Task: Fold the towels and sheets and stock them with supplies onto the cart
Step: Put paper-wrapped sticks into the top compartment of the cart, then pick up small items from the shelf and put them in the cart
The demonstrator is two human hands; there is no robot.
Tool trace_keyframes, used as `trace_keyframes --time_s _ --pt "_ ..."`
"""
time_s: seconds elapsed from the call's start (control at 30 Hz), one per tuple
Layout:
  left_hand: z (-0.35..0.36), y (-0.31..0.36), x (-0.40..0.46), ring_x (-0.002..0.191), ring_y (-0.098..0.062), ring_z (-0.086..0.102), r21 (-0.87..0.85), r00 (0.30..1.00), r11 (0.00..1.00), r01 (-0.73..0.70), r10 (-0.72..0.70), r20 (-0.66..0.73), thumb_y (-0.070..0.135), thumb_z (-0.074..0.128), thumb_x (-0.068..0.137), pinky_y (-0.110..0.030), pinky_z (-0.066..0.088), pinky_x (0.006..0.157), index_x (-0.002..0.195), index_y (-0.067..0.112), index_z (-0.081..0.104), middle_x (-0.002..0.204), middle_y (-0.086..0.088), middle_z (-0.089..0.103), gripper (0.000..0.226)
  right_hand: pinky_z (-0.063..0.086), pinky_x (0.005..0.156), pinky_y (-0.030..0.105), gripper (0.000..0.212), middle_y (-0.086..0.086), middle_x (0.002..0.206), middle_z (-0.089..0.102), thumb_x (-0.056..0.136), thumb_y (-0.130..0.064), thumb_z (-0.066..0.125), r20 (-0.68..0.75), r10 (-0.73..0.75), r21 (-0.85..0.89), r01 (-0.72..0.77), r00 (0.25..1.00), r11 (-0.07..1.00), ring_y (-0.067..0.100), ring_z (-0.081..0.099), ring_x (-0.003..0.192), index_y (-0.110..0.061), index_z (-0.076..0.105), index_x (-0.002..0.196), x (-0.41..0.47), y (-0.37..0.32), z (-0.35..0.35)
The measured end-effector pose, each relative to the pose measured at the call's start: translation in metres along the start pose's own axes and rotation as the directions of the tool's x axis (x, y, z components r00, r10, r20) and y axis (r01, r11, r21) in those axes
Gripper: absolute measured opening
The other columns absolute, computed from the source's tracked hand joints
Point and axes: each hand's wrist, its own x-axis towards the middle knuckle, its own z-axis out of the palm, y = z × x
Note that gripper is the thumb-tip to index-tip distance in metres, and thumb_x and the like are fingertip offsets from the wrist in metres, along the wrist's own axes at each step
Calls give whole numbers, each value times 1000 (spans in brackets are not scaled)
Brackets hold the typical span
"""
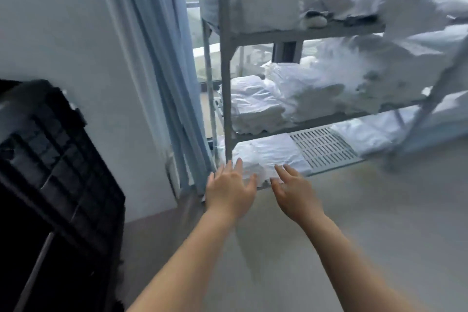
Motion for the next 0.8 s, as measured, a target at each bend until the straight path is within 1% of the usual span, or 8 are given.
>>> trace_keyframes --time_s 0.07,0.13,0.2,0.33,0.43,0.57,0.7,0.8 --pt "35 50 10 145 -19 21 13 993 995 -99 98 60 49 34 98 -38 18 117 151 20 28 156 -3 30 61 34 106 35 48 6 152 37 100 -36 38 -17 93 -35 -94 996 995 25 37 137 -18 40 144 -8 60 -19" --pt "70 101 16 146 -20 19 -3 977 984 -176 175 119 48 34 98 -40 17 118 151 19 27 157 -4 28 61 34 105 34 49 9 148 42 100 -37 40 -61 191 -42 -193 980 980 27 42 132 -16 42 143 -19 120 -40" --pt "103 153 20 146 -20 18 -29 960 973 -228 230 160 49 34 98 -39 15 118 151 19 27 157 -4 27 61 31 109 34 50 11 147 42 100 -39 41 -97 284 -15 -286 954 958 27 38 135 -15 43 144 -33 178 -61" --pt "165 255 20 146 -18 19 -50 900 929 -367 368 236 51 33 98 -37 15 118 152 21 25 157 -1 27 62 27 114 33 49 7 154 33 100 -40 39 -174 439 53 -437 881 898 20 27 142 -22 41 146 -67 281 -100" --pt "207 326 12 146 -17 19 -91 829 881 -464 468 306 51 32 98 -39 16 118 152 21 23 158 0 27 63 27 111 31 49 4 155 32 100 -41 38 -232 556 82 -554 798 828 18 27 142 -24 40 146 -96 346 -124" --pt "254 406 -3 146 -16 18 -133 720 795 -592 595 357 53 32 97 -38 16 119 152 21 24 157 1 28 64 32 107 30 48 4 154 33 100 -41 39 -280 701 140 -694 656 706 21 35 139 -25 42 145 -138 413 -149" --pt "296 473 -11 146 -17 19 -179 601 700 -691 695 396 53 33 97 -35 16 118 151 21 26 156 2 30 64 34 106 31 47 6 153 36 99 -39 42 -314 800 194 -790 512 582 22 40 136 -23 45 143 -170 469 -169" --pt "329 521 -11 146 -17 20 -222 518 635 -740 749 413 51 34 97 -35 16 117 151 19 27 156 0 31 63 35 108 33 46 9 152 37 99 -36 45 -326 850 249 -830 414 499 24 40 136 -20 47 142 -183 509 -181"
